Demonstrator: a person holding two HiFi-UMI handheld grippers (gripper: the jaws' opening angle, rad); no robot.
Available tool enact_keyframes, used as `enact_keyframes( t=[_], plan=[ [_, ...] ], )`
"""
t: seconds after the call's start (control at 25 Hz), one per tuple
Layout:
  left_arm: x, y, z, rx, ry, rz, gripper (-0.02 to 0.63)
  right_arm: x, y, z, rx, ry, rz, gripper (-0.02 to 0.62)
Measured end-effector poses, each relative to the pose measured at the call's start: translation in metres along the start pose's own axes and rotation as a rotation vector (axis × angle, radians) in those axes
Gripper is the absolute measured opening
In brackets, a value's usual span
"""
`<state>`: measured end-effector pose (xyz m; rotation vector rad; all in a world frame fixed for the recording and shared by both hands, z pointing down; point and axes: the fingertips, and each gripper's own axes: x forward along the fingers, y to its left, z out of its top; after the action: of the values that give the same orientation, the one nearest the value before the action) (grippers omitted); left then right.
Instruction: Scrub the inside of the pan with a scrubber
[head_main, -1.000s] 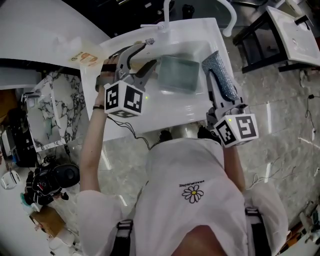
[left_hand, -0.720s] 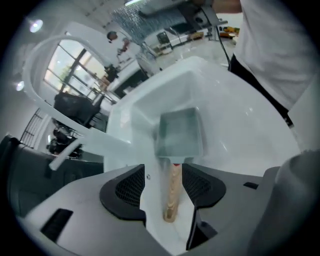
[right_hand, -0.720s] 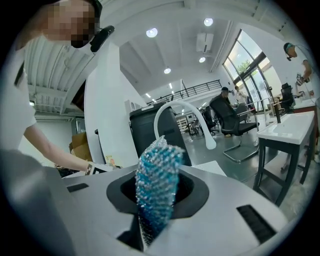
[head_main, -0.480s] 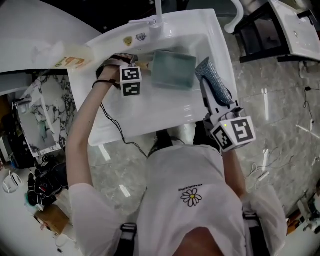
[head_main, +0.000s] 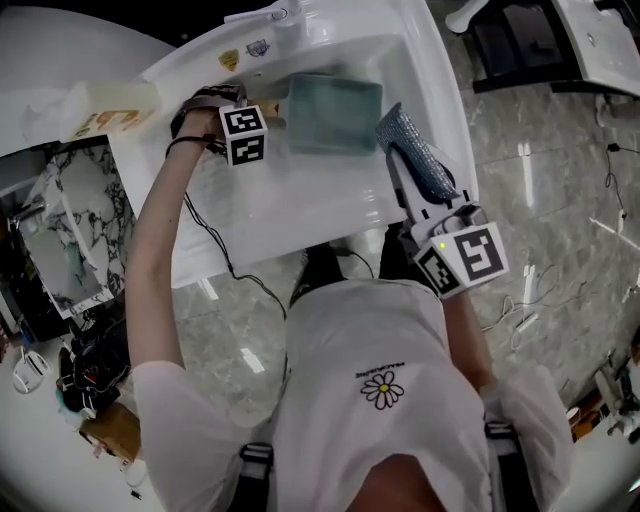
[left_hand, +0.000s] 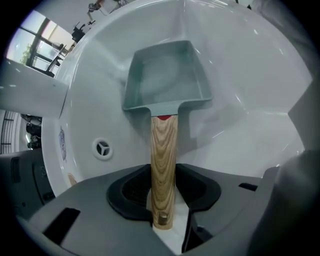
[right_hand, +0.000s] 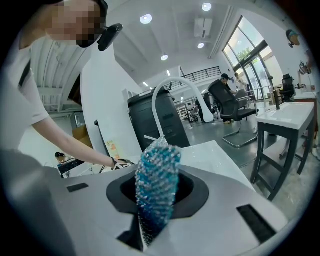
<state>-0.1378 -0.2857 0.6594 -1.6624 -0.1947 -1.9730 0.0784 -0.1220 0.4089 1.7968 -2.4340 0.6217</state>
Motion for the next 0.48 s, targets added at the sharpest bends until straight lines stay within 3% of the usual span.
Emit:
enact_keyframes(
  t=[0.12,0.48],
  plan=[
    [0.001,0.003,0.003,0.011,0.004,0.03,0.142,-0.004,0.0,-0.004,-0.001,0.013,-0.002,0.061],
    [-0.018,0.001,-0.002,0.008,0.061,0.007,0.138,-0.001,-0.004,0.001,-0.022,0.034,0.003,0.061]
  ],
)
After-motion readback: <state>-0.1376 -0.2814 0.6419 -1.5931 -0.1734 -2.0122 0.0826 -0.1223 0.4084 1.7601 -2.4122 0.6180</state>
